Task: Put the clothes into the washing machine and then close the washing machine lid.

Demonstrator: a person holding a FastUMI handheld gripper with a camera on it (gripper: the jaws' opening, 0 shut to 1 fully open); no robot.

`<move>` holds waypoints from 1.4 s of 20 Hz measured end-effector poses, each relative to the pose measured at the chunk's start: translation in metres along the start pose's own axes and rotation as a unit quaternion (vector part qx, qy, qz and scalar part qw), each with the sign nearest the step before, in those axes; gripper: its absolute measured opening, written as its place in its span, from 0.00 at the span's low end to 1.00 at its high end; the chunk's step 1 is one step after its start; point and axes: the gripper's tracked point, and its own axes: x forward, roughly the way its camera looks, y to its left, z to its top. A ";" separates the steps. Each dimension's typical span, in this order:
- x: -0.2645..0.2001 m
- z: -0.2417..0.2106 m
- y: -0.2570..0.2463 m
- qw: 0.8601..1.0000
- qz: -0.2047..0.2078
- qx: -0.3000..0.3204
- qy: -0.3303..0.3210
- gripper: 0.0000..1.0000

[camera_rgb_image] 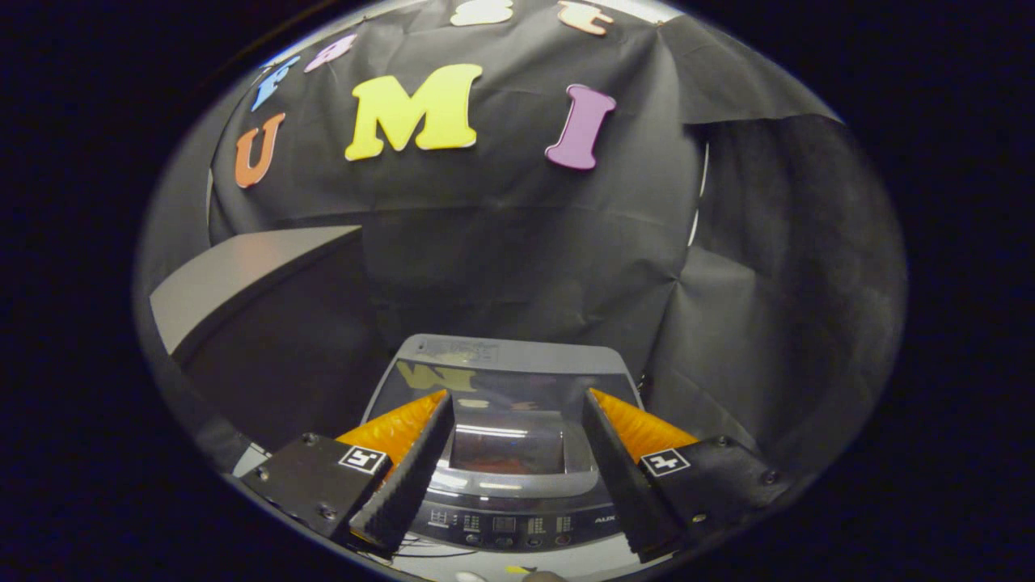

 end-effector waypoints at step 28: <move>-0.320 -0.094 -0.008 0.993 -0.021 0.038 -0.111 1.00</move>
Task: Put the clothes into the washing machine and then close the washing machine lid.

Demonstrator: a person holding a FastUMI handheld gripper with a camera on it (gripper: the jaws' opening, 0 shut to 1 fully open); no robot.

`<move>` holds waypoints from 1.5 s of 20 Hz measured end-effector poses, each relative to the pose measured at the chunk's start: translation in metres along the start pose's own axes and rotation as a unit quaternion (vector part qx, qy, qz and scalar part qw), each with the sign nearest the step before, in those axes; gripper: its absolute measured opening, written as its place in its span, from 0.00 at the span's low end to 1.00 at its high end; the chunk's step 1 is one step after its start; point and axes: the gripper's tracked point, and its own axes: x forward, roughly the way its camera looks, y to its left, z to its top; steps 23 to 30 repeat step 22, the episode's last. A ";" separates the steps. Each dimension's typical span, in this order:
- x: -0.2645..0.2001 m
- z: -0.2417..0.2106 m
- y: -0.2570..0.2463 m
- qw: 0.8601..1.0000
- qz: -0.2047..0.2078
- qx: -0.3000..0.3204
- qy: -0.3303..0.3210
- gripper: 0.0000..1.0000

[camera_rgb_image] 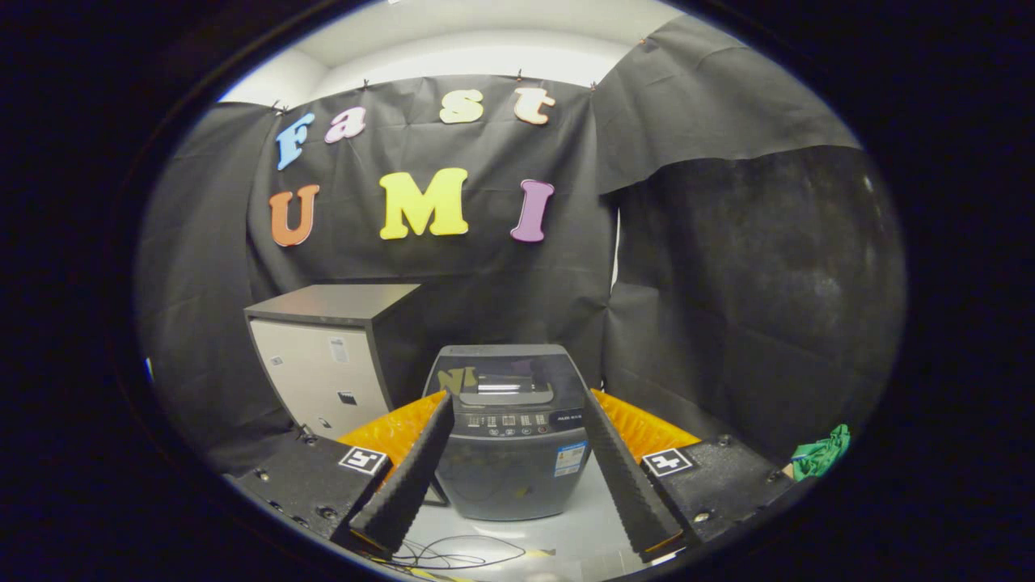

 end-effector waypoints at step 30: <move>-0.018 0.012 0.001 1.000 0.016 -0.019 -0.011 1.00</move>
